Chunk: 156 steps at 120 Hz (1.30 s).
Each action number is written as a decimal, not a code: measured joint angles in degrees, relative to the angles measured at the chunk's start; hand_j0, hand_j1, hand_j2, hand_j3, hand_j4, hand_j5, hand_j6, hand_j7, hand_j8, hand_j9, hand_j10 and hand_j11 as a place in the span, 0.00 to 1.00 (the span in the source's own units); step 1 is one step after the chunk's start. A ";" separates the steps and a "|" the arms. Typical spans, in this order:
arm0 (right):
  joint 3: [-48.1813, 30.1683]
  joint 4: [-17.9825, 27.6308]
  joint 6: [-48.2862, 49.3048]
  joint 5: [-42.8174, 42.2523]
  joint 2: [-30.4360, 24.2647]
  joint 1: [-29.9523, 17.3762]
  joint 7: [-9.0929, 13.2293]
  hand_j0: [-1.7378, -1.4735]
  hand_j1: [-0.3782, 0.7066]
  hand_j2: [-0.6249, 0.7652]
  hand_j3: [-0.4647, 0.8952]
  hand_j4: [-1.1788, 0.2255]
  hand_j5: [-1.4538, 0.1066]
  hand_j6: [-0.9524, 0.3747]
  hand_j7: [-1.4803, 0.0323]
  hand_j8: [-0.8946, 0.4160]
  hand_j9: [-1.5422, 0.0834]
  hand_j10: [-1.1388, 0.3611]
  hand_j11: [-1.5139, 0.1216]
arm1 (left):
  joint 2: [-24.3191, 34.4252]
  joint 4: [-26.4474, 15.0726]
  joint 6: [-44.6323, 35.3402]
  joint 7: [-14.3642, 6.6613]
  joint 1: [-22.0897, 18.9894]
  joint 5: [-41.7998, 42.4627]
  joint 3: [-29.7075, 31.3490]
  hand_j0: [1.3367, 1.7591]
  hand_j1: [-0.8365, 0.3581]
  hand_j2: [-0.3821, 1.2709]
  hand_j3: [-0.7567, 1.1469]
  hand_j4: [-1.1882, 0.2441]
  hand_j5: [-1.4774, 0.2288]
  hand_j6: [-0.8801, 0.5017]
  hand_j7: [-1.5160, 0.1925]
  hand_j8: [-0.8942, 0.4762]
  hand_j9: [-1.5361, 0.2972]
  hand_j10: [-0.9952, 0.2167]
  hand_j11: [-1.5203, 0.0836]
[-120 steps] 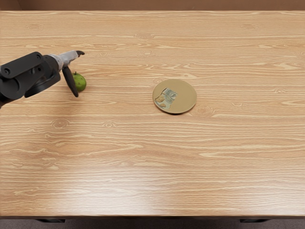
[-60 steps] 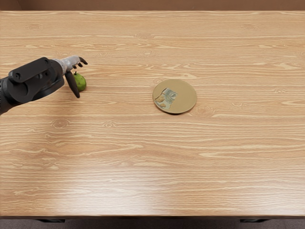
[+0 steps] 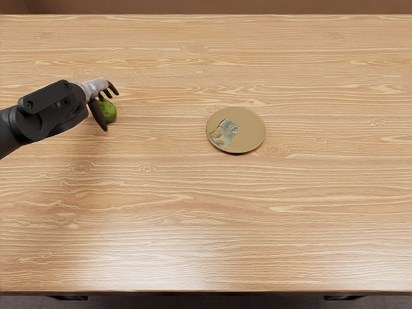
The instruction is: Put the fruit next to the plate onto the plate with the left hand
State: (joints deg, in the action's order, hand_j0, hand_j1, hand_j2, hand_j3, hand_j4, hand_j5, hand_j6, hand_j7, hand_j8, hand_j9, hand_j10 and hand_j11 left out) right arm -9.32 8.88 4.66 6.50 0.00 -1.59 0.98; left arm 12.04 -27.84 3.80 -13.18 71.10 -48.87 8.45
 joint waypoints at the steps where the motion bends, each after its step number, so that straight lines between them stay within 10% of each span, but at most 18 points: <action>1: 0.00 0.00 0.00 0.00 0.00 0.00 0.00 0.30 0.06 0.44 0.34 0.82 0.90 0.69 0.95 0.66 0.92 0.74 0.90 | 0.00 0.01 0.01 0.00 0.00 0.00 0.01 0.76 0.68 0.27 0.40 0.61 0.63 0.41 0.65 0.42 0.62 0.56 0.69; 156: -0.07 0.00 0.00 0.00 0.00 -0.08 -0.01 0.30 0.06 0.44 0.34 0.82 0.90 0.69 0.95 0.66 0.92 0.74 0.90 | -0.62 0.79 5.26 -0.12 0.52 0.07 1.18 0.75 0.48 0.33 0.40 0.42 0.43 0.29 0.44 0.31 0.42 0.34 0.47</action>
State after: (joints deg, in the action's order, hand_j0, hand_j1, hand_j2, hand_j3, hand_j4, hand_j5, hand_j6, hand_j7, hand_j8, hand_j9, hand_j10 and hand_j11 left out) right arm -9.38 8.88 4.65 6.50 0.00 -1.67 0.97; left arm 11.42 -27.05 9.06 -13.31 71.62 -48.80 9.63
